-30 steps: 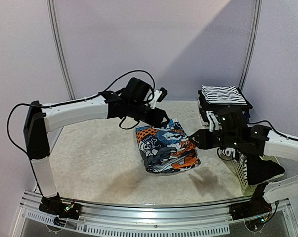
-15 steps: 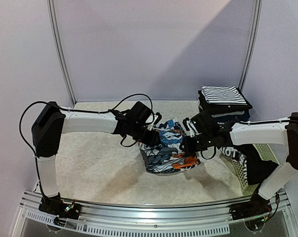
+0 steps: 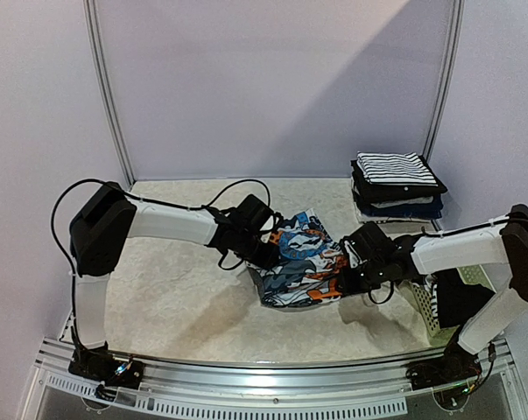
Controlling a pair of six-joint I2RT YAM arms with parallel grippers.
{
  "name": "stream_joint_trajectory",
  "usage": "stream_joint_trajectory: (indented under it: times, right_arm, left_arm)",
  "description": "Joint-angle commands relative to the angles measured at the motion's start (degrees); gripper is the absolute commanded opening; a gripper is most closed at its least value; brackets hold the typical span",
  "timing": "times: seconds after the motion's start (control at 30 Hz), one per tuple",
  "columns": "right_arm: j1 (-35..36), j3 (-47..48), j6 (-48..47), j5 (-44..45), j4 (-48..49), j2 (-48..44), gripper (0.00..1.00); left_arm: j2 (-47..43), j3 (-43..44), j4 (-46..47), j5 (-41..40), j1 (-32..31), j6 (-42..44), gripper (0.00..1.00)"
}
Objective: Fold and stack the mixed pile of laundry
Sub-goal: Smooth out the square-folded shorts at the center of the board.
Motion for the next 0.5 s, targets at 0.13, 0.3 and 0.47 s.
stream_joint_trajectory:
  times: [0.13,0.3,0.47]
  right_arm:
    - [-0.29,10.43,-4.99,-3.23,-8.19,-11.62,0.34]
    - [-3.87,15.9,-7.81,0.79,-7.94,-11.35,0.52]
    - [-10.4,23.08,-10.93,-7.25,-7.49,-1.49,0.59]
  left_arm:
    - [-7.9,2.44,-5.68,-8.46,-4.21,4.94,0.56]
    - [-10.8,3.71,-7.04,-8.27,-7.1,5.85,0.55]
    - [-9.78,4.37,-4.77,-2.25,-9.25,5.89,0.5]
